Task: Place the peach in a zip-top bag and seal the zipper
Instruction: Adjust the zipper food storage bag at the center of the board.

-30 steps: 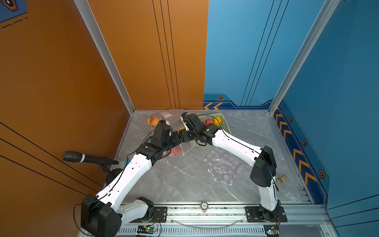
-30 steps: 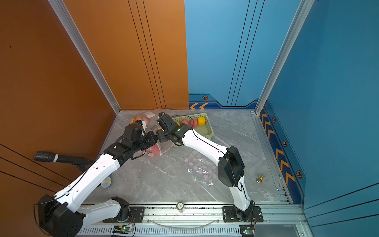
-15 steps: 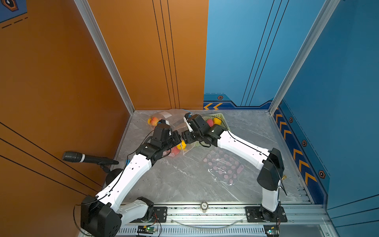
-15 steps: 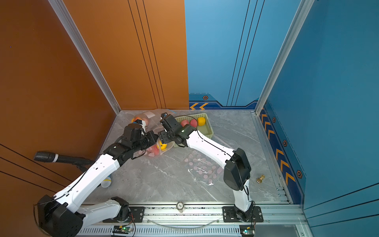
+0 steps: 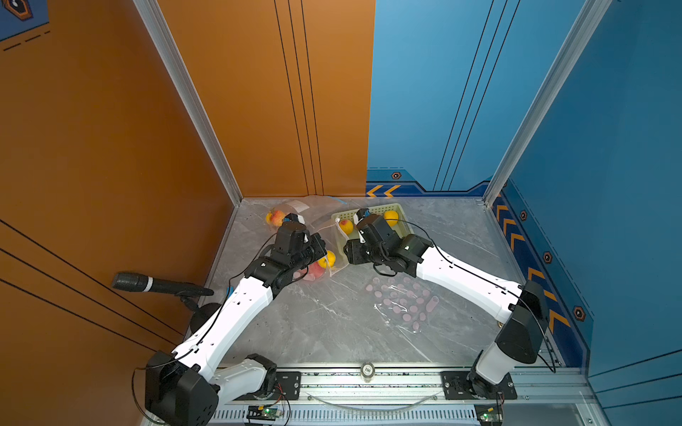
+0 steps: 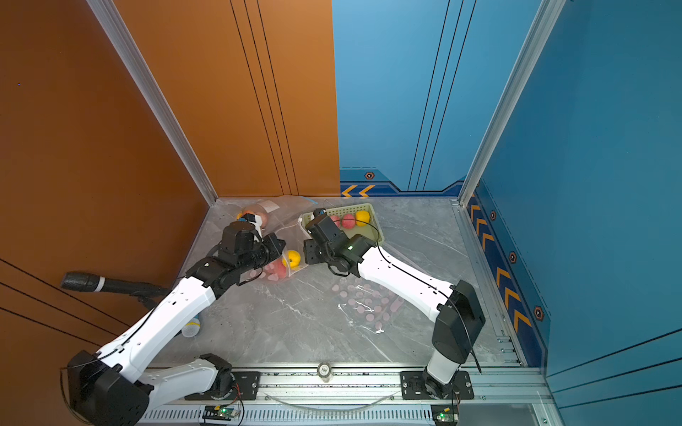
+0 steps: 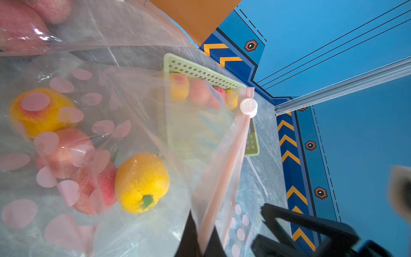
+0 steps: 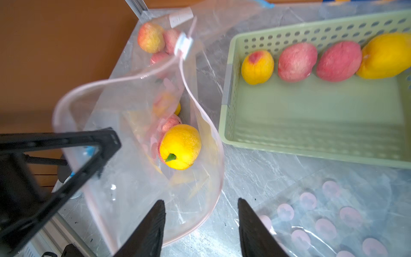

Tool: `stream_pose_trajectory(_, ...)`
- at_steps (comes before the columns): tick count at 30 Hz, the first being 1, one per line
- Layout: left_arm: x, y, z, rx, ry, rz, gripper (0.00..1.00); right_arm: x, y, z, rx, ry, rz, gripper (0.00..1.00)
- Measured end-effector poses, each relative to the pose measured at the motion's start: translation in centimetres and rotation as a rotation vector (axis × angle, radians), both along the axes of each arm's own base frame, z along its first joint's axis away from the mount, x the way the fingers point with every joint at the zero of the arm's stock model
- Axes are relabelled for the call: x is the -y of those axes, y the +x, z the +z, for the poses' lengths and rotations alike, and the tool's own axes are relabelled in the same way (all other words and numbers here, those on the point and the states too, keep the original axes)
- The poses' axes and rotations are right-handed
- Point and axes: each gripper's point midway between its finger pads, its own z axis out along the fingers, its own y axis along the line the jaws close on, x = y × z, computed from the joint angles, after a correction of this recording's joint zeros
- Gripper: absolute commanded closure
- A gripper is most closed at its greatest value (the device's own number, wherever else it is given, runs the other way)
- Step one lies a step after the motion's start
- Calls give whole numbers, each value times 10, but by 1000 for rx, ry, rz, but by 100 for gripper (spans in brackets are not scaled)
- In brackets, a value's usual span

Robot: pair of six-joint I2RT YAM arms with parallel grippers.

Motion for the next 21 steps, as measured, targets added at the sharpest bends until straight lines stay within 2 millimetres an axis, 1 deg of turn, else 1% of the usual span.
stream_pose_trajectory(2, 0, 0, 0, 0, 0, 0, 100, -4, 1, -15, -36, 4, -11, 48)
stream_pose_trajectory(4, 0, 0, 0, 1, -1, 0, 100, -8, 2, -25, -64, 11, -19, 49)
stream_pose_trajectory(6, 0, 0, 1, 3, -2, 0, 100, -11, 5, -30, -76, 27, -30, 49)
stream_pose_trajectory(8, 0, -1, 2, 5, -3, 0, 100, -16, 7, -30, -84, 54, -33, 53)
stream_pose_trajectory(11, 0, -1, 3, 7, -5, 1, 100, -21, 11, -31, -98, 90, -38, 64)
stream_pose_trajectory(14, 0, -1, 3, 7, -6, 1, 100, -24, 15, -34, -108, 105, -42, 83)
stream_pose_trajectory(15, 0, -1, 3, 7, -7, 1, 100, -25, 16, -35, -110, 105, -37, 88)
stream_pose_trajectory(17, 0, -1, 3, 7, -7, 2, 100, -28, 18, -33, -104, 96, -17, 93)
stream_pose_trajectory(18, 0, -1, 3, 6, -10, 3, 100, -30, 19, -28, -95, 91, -5, 94)
stream_pose_trajectory(19, 0, -1, 4, 9, -11, 3, 100, -31, 20, -22, -82, 87, 9, 95)
stream_pose_trajectory(21, -1, -3, 10, 20, -17, 1, 100, -36, 23, 0, -46, 87, 40, 95)
